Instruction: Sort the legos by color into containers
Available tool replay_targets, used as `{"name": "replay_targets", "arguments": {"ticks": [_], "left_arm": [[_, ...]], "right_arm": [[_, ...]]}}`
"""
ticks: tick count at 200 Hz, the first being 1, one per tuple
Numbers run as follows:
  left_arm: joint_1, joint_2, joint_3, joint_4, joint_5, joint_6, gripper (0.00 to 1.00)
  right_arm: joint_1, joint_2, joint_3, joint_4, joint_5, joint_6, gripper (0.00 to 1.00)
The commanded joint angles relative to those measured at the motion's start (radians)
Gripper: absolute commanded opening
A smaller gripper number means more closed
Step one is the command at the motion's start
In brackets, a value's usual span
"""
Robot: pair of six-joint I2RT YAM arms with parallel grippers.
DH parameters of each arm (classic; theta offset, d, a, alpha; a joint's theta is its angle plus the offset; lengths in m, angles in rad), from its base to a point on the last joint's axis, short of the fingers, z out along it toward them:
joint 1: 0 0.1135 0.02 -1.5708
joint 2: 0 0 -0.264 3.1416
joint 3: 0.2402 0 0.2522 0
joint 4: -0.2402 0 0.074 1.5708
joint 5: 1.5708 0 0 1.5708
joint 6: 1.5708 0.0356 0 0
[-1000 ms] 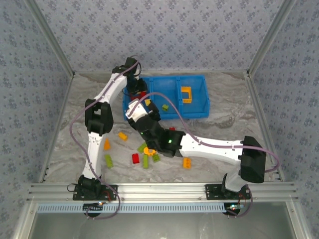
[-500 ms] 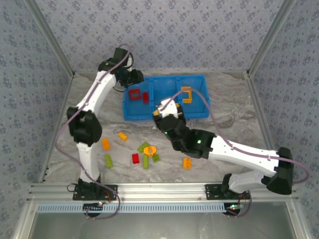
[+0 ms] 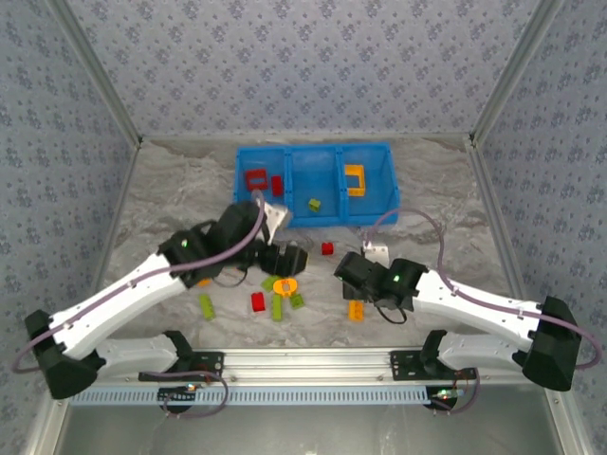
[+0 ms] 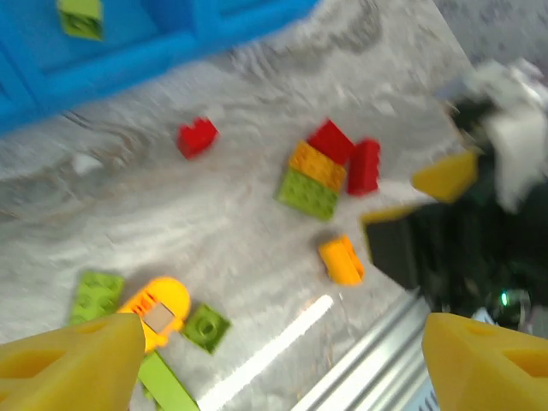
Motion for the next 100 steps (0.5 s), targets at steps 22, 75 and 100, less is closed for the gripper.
{"name": "replay_targets", "arguments": {"ticks": [22,75,100], "left_arm": [[-0.288,-0.155,-0.147,0.027,-0.253,-0.101,0.87],[-0.437,-0.121,-0.212,0.101,-0.358,-0.146,0.87],[-0.471,-0.095,-0.216,0.109,-0.384,-0.164,0.87]], "right_arm": [[-0.106,-0.014,-0.154,0.195,-0.270,0.040,0.81],[-0.125,0.042,-0.208,0.298,-0.330,0.037,0.80],[-0.123,0.076,-0.224,0.326,-0.347,0.051,0.73]]}}
